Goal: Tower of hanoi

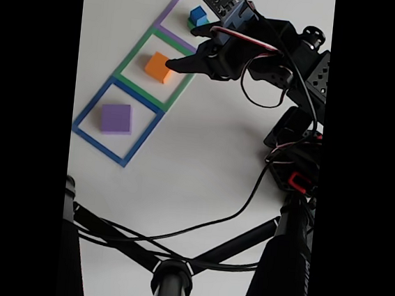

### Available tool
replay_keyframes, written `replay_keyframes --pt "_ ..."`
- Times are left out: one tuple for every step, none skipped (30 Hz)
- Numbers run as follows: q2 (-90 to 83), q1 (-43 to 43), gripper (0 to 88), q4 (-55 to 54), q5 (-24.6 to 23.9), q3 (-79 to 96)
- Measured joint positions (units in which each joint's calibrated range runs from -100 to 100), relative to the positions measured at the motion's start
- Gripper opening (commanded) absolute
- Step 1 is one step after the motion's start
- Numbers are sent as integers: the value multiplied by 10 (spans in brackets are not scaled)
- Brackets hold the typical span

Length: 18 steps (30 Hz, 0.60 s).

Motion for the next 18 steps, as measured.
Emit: replay_keyframes --pt "-1 0 363 -34 0 35" --pt "-1 0 369 -71 0 67" --pt "-1 0 373 -112 0 101" --pt "0 1 376 -155 0 132" --pt "6 4 376 -200 0 163" --pt "15 8 376 -244 0 190" --pt "27 11 376 -286 0 215" --pt "41 12 376 -323 0 231" --pt "57 13 377 -358 0 245" --pt "74 13 377 -392 0 257" --pt "93 12 379 -425 0 268" --pt "111 12 379 -454 0 277" --pt "133 12 379 -486 0 285" --pt "155 12 380 -520 0 291" --pt "182 12 381 -554 0 293" --pt "209 12 381 -588 0 293" --pt "236 12 381 -621 0 293" --pt "264 12 380 -651 0 295"
